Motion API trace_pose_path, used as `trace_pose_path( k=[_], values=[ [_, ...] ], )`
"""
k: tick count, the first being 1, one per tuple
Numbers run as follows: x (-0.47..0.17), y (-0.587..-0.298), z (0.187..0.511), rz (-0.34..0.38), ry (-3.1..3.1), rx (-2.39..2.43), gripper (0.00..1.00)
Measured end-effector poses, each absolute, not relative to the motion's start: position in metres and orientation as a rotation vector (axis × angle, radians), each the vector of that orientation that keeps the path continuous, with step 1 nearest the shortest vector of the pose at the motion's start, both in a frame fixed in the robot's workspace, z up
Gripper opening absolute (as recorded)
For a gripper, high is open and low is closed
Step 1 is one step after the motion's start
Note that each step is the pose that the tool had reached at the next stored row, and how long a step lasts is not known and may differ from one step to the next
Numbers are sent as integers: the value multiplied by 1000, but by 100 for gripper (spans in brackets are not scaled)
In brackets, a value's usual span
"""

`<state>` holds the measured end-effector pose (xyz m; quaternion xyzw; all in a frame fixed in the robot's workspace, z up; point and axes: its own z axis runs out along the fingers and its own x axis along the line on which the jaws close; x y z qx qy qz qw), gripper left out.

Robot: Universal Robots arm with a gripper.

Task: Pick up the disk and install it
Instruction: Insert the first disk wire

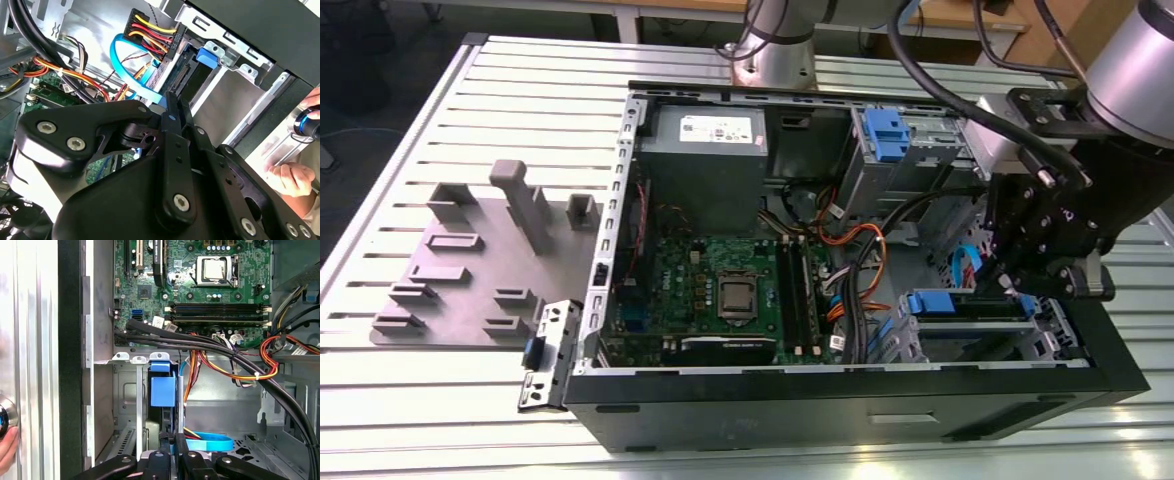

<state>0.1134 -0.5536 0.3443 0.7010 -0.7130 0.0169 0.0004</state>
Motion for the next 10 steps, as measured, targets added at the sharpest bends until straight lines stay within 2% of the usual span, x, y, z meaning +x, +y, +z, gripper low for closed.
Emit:
trace_pose_path(
  k=[10],
  values=[
    [113, -554, 340, 53, -2240, 2201, 16]
  ],
)
